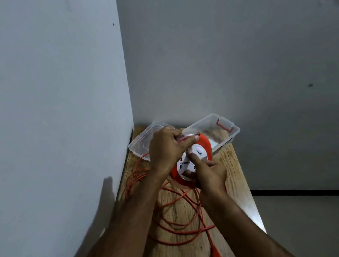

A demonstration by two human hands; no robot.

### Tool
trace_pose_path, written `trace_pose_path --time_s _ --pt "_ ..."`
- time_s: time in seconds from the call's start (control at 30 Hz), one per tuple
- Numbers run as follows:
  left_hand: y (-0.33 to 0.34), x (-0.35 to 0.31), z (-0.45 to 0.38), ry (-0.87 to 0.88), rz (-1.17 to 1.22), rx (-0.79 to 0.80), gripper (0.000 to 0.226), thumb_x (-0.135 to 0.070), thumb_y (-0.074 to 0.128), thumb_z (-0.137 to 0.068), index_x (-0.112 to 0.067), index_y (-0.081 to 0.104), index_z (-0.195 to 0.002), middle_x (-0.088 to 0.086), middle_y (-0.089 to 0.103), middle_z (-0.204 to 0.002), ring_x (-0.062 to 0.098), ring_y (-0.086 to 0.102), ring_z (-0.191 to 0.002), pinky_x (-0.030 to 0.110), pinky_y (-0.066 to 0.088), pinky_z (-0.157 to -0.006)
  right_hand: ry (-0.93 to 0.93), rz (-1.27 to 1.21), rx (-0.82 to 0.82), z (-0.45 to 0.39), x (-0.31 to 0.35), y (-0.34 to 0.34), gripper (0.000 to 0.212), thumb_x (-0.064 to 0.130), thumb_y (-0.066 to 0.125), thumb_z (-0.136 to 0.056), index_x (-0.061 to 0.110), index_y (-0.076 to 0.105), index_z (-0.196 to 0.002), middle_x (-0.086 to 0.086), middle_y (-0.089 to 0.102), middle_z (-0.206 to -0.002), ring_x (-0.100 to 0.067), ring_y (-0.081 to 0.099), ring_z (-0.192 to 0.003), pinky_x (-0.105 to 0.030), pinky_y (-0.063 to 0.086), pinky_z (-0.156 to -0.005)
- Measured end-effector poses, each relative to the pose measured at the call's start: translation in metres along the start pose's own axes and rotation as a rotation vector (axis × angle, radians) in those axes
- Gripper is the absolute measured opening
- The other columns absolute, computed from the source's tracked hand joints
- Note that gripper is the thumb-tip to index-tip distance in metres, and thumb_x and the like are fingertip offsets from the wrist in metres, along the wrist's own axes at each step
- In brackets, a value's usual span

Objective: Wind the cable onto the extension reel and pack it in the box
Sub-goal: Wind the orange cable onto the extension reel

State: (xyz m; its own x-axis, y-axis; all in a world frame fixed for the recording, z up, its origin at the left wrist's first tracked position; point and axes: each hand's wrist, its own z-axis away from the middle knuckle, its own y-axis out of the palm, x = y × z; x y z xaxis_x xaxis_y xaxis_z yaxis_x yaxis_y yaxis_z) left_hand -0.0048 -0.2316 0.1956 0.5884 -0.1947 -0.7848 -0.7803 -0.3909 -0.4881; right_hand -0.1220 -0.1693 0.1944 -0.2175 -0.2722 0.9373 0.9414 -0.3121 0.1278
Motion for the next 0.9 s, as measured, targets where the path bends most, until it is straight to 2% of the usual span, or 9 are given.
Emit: trace_pose_path --time_s 0.03,0.13,0.23,0.3,0.43,0.53,0.63,0.8,0.9 --pt "-0.002 0.002 -0.001 -0.029 0.04 -0.001 0.061 -0.076 0.066 -0.071 -0.017 0.076 -0.072 -0.003 0.072 -0.068 0.012 0.067 -0.063 0.042 0.058 -0.062 -0.158 0.132 -0.044 0.001 -0.001 -0.004 0.038 0.031 0.087 -0.079 0.011 0.064 -0.101 -0.011 0.074 -0.09 -0.023 0.077 -0.067 -0.034 0.063 -0.064" --pt "-0.006 0.006 -0.004 -0.081 0.077 0.003 0.053 -0.07 0.073 -0.074 -0.017 0.075 -0.067 -0.004 0.073 -0.066 0.011 0.068 -0.06 0.043 0.058 -0.062 -0.925 0.73 -0.101 0.001 -0.006 -0.021 0.027 0.027 0.083 -0.081 0.02 0.063 -0.099 0.002 0.069 -0.089 -0.01 0.067 -0.075 -0.022 0.051 -0.064" --pt "-0.005 0.003 -0.007 -0.096 0.077 0.032 0.06 -0.077 0.068 -0.069 -0.017 0.076 -0.069 -0.003 0.073 -0.066 0.011 0.069 -0.06 0.045 0.06 -0.063 -1.269 1.138 0.08 -0.005 -0.011 -0.028 0.038 0.022 0.076 -0.082 0.017 0.064 -0.118 -0.006 0.064 -0.113 -0.021 0.062 -0.1 -0.034 0.056 -0.079" --pt "-0.005 0.002 -0.009 -0.097 0.087 0.063 0.064 -0.08 0.066 -0.067 -0.018 0.079 -0.075 -0.004 0.075 -0.069 0.009 0.071 -0.063 0.045 0.061 -0.064 -1.259 1.286 0.118 -0.011 -0.012 -0.031 0.052 0.024 0.075 -0.081 0.02 0.057 -0.129 -0.01 0.055 -0.124 -0.028 0.056 -0.112 -0.043 0.054 -0.084" --pt "-0.008 -0.004 -0.01 -0.089 0.073 0.118 0.065 -0.081 0.065 -0.066 -0.02 0.082 -0.08 -0.004 0.077 -0.072 0.008 0.071 -0.065 0.045 0.062 -0.067 -1.191 1.367 0.046 -0.016 -0.001 -0.035 0.079 0.044 0.083 -0.072 0.021 0.052 -0.14 -0.015 0.05 -0.136 -0.032 0.054 -0.119 -0.043 0.052 -0.084" --pt "-0.008 -0.01 -0.008 -0.078 0.059 0.122 0.058 -0.077 0.069 -0.069 -0.02 0.08 -0.074 -0.004 0.074 -0.067 0.007 0.07 -0.061 0.044 0.061 -0.064 -1.207 1.36 0.036 -0.012 0.003 -0.033 0.074 0.043 0.083 -0.071 0.019 0.057 -0.136 -0.016 0.049 -0.137 -0.034 0.057 -0.116 -0.041 0.053 -0.081" --pt "-0.005 -0.013 -0.006 -0.073 0.058 0.104 0.047 -0.068 0.075 -0.075 -0.021 0.077 -0.07 -0.006 0.072 -0.064 0.005 0.068 -0.059 0.041 0.062 -0.063 -1.187 1.294 0.011 -0.004 0.003 -0.029 0.074 0.038 0.083 -0.069 0.016 0.058 -0.134 -0.017 0.05 -0.133 -0.03 0.065 -0.093 -0.032 0.055 -0.067" --pt "-0.002 -0.009 -0.005 -0.052 0.051 0.11 0.049 -0.069 0.076 -0.072 -0.021 0.072 -0.065 -0.007 0.068 -0.063 0.006 0.064 -0.059 0.03 0.05 -0.054 -1.124 1.199 0.053 -0.011 0.002 -0.026 0.068 0.043 0.082 -0.068 0.021 0.061 -0.129 -0.011 0.055 -0.121 -0.019 0.062 -0.075 -0.018 0.038 -0.057" --pt "-0.001 -0.007 -0.002 -0.027 0.015 0.092 0.051 -0.074 0.073 -0.07 -0.024 0.071 -0.065 -0.007 0.067 -0.065 0.006 0.063 -0.059 0.027 0.051 -0.054 -1.064 1.058 0.074 -0.017 0.001 -0.026 0.055 0.044 0.084 -0.07 0.022 0.068 -0.117 -0.002 0.066 -0.107 -0.011 0.064 -0.074 -0.003 0.031 -0.062"
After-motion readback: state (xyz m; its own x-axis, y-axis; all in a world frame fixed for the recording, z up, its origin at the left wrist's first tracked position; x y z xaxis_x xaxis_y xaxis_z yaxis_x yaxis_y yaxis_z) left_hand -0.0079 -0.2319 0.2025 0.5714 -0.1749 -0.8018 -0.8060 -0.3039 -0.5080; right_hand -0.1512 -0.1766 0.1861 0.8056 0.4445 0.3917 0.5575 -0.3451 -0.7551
